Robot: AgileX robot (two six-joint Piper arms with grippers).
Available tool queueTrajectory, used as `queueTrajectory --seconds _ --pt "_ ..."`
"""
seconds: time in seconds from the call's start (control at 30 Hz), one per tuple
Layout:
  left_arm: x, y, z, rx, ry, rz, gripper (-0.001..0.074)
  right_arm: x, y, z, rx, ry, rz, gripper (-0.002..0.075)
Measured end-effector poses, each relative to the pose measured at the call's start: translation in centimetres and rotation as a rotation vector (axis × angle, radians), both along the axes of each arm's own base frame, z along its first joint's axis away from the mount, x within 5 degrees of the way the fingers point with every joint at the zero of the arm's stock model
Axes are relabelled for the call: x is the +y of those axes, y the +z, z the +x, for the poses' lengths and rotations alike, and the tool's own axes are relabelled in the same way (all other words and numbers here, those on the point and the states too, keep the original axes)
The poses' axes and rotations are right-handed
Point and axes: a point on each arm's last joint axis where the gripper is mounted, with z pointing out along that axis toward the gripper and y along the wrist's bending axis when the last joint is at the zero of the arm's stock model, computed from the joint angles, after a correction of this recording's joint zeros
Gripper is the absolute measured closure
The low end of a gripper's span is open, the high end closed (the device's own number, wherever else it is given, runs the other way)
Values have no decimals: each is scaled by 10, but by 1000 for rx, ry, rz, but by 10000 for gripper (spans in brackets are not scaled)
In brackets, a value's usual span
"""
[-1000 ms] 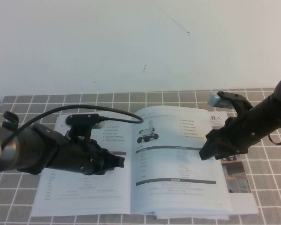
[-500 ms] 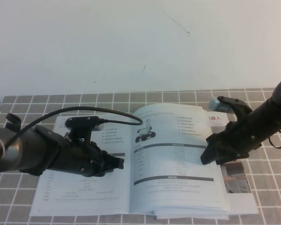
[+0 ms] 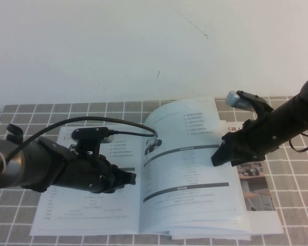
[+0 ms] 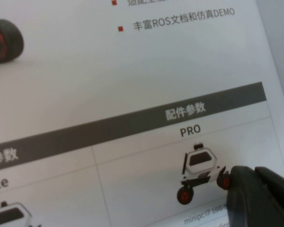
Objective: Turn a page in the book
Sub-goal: Open the closed book
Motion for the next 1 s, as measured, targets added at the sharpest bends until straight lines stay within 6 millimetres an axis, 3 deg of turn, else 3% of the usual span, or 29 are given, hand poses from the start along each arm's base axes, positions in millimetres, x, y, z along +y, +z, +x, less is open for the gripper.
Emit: queueTrajectory --seconds 0.13,0.77,1.0 --pt "0 0 0 0 0 0 738 1 14 3 -33 9 16 338" --pt "-2 0 -1 22 4 -34 738 -3 34 7 -70 46 -63 338" --pt "-23 1 -8 4 -20 -30 738 -6 29 8 -60 50 -107 338"
